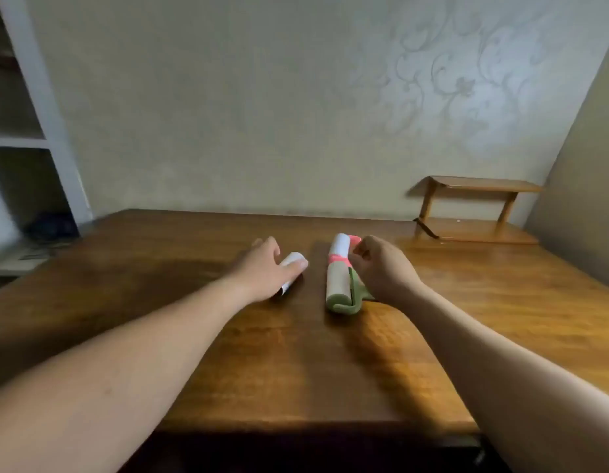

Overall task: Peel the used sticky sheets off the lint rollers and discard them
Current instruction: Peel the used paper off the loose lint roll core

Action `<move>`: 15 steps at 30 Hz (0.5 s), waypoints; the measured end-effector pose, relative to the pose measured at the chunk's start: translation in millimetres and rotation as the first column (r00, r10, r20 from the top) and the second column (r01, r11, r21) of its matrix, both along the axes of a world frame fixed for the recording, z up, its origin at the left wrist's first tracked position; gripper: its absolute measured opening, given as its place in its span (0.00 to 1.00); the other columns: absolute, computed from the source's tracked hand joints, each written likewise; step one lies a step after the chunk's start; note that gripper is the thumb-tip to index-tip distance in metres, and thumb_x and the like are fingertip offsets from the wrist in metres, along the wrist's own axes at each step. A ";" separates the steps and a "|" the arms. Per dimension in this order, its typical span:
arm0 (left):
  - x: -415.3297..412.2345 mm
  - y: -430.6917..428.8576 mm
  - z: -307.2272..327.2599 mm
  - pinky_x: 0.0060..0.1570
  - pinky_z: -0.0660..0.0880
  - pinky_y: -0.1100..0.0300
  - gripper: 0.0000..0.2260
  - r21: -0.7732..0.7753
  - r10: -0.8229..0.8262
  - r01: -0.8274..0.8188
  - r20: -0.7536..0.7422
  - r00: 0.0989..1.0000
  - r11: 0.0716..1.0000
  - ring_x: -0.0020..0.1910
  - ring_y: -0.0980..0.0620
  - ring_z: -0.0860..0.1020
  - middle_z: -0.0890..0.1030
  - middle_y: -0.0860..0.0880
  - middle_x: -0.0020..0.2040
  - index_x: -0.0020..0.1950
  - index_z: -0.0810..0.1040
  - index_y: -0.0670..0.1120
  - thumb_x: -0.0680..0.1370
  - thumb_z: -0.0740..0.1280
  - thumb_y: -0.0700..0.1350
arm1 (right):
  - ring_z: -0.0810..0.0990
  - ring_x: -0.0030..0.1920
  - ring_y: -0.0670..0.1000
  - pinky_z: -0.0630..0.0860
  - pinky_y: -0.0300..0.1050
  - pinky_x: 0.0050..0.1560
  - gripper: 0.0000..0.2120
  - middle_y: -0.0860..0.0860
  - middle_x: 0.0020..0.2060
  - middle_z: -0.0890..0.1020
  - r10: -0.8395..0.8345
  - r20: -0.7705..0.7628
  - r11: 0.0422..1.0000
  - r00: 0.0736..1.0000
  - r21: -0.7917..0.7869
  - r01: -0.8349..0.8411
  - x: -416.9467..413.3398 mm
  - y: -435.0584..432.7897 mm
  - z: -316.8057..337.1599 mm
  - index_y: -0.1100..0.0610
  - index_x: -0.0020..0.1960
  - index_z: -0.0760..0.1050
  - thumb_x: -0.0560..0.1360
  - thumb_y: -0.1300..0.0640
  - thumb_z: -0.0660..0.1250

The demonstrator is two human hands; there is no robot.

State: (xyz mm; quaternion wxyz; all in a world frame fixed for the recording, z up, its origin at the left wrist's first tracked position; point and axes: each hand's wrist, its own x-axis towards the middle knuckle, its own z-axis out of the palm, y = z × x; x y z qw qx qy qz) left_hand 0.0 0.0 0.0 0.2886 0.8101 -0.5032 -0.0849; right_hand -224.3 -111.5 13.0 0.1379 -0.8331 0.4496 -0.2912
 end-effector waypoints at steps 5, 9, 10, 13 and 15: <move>3.7 -34.6 -3.7 0.41 0.74 0.53 0.24 0.206 -0.012 0.009 0.012 1.000 0.978 0.50 0.47 0.82 0.81 0.48 0.60 0.66 0.77 0.49 0.80 0.72 0.65 | 0.83 0.55 0.52 0.80 0.52 0.54 0.08 0.47 0.53 0.86 0.086 0.133 0.996 0.987 0.026 -0.090 49.2 -18.6 -11.5 0.50 0.58 0.81 0.83 0.48 0.68; 10.2 -38.7 -6.7 0.41 0.73 0.60 0.23 -0.249 -0.087 0.040 -0.182 0.979 0.968 0.50 0.56 0.79 0.78 0.56 0.62 0.71 0.69 0.59 0.81 0.76 0.59 | 0.83 0.61 0.49 0.76 0.46 0.55 0.21 0.46 0.61 0.86 0.126 0.271 0.982 0.954 0.102 -0.159 60.2 -27.7 -19.9 0.50 0.71 0.79 0.84 0.39 0.64; 6.9 -38.8 -8.9 0.44 0.75 0.61 0.26 -0.302 -0.114 0.058 -0.172 0.978 0.952 0.53 0.57 0.79 0.77 0.58 0.64 0.74 0.68 0.61 0.81 0.76 0.59 | 0.82 0.63 0.47 0.75 0.45 0.57 0.27 0.44 0.63 0.84 0.168 0.291 0.964 0.942 0.150 -0.218 60.6 -27.0 -21.6 0.50 0.76 0.76 0.84 0.36 0.63; -3.3 -39.6 -14.3 0.45 0.78 0.60 0.28 -0.307 -0.218 0.164 -0.151 0.964 0.937 0.54 0.58 0.80 0.77 0.63 0.62 0.72 0.63 0.66 0.79 0.74 0.65 | 0.83 0.62 0.43 0.78 0.41 0.56 0.32 0.42 0.66 0.83 0.260 0.380 0.907 0.888 0.218 -0.359 56.4 -25.0 -21.2 0.46 0.82 0.68 0.83 0.33 0.64; -2.6 -37.2 -14.3 0.43 0.73 0.63 0.25 -0.294 -0.257 0.211 -0.125 0.958 0.932 0.56 0.56 0.79 0.75 0.60 0.67 0.74 0.61 0.66 0.82 0.69 0.65 | 0.85 0.60 0.42 0.82 0.42 0.56 0.28 0.43 0.66 0.85 0.276 0.443 0.888 0.853 0.223 -0.403 51.2 -25.1 -17.6 0.44 0.82 0.69 0.84 0.38 0.66</move>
